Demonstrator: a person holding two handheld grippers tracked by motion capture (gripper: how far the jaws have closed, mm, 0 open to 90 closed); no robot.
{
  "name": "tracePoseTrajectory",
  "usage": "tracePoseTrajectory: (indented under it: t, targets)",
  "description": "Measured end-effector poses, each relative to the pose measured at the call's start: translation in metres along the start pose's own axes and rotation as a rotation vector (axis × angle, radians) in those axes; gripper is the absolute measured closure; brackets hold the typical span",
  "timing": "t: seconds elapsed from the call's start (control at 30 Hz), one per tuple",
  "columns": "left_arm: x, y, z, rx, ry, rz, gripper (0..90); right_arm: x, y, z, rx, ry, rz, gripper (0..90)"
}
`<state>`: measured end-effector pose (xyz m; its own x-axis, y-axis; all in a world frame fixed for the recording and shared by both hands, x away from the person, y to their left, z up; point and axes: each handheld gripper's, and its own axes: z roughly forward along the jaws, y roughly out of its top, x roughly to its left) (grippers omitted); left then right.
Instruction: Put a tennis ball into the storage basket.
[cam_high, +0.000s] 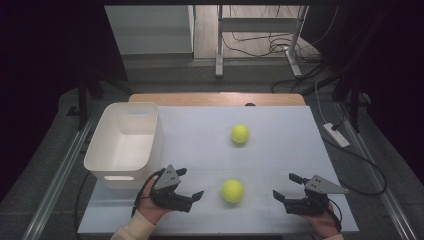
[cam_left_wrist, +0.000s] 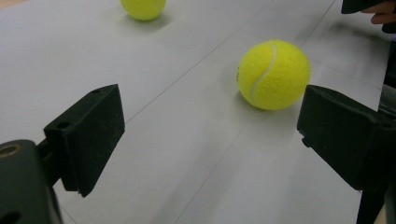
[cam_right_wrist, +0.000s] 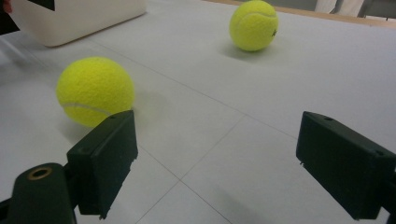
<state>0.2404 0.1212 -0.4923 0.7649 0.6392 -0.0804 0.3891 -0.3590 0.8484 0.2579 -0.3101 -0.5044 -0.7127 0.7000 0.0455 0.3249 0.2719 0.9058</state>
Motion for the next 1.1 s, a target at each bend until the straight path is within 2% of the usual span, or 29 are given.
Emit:
tracePoseTrajectory:
  t: [0.3, 0.87, 1.1]
  targets:
    - [-0.002, 0.007, 0.001, -0.001, -0.007, 0.006, 8.8, 0.0, 0.0, 0.001, 0.002, 0.002, -0.003, 12.7]
    - [0.0, 0.027, 0.008, -0.01, -0.066, -0.012, 8.6, -0.001, 0.001, 0.005, 0.006, 0.01, -0.007, 12.7]
    - [-0.003, 0.032, 0.012, -0.009, -0.08, 0.0, 8.6, -0.002, 0.002, 0.006, 0.008, 0.014, -0.007, 12.7]
